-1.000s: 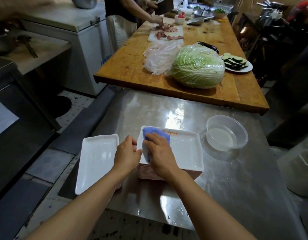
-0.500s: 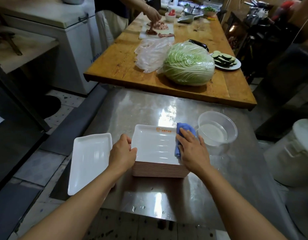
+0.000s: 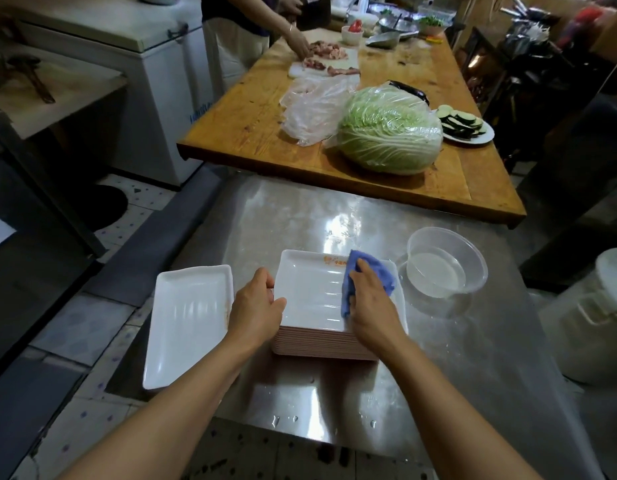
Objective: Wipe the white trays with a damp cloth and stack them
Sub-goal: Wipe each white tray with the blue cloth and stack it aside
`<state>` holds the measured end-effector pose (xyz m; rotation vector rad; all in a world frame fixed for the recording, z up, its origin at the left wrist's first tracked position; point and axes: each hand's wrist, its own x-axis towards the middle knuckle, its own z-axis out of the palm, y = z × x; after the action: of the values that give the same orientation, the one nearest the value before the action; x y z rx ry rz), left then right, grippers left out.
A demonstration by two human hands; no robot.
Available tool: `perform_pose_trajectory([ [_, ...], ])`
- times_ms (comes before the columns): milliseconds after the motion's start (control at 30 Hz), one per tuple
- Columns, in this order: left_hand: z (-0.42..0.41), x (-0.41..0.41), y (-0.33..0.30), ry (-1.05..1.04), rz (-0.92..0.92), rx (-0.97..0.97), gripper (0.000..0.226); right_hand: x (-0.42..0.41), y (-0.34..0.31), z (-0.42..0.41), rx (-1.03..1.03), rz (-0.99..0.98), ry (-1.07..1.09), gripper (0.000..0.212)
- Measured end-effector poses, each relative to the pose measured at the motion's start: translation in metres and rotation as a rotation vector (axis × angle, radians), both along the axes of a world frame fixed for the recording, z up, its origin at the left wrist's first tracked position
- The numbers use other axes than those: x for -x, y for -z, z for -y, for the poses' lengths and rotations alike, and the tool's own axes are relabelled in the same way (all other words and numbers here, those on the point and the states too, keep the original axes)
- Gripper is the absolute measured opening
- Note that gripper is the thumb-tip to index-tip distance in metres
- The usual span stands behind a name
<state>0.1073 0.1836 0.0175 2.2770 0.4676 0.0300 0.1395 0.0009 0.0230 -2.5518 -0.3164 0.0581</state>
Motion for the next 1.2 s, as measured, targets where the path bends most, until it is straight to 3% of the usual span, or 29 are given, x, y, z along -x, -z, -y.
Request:
perform_pose_trajectory([
  [267, -0.002, 0.001, 0.005, 0.017, 0.024, 0.022, 0.02, -0.011, 0.008, -0.059, -0.048, 0.056, -0.225, 0.042],
  [433, 0.0, 0.006, 0.004, 0.024, 0.062, 0.059, 0.012, -0.007, -0.001, -0.068, -0.204, -0.02, -0.237, 0.04],
  [633, -0.002, 0.016, 0.004, -0.008, 0.059, 0.209, 0.012, 0.03, -0.011, -0.053, -0.187, -0.037, -0.322, 0.025],
  [767, -0.002, 0.013, 0.003, -0.011, 0.016, 0.158, 0.016, 0.045, -0.016, -0.045, -0.104, -0.044, -0.372, 0.026],
  [833, 0.001, 0.011, 0.002, -0.024, 0.006, 0.115, 0.016, 0.052, -0.018, -0.036, -0.095, -0.01, -0.358, 0.029],
  [967, 0.009, 0.011, 0.0, -0.019, -0.019, -0.021, 0.024, 0.063, -0.024, -0.015, -0.134, 0.038, -0.28, 0.015],
  [1200, 0.01, 0.009, 0.001, -0.01, -0.023, -0.05, 0.02, 0.048, -0.019, 0.047, 0.12, 0.078, -0.05, 0.016],
])
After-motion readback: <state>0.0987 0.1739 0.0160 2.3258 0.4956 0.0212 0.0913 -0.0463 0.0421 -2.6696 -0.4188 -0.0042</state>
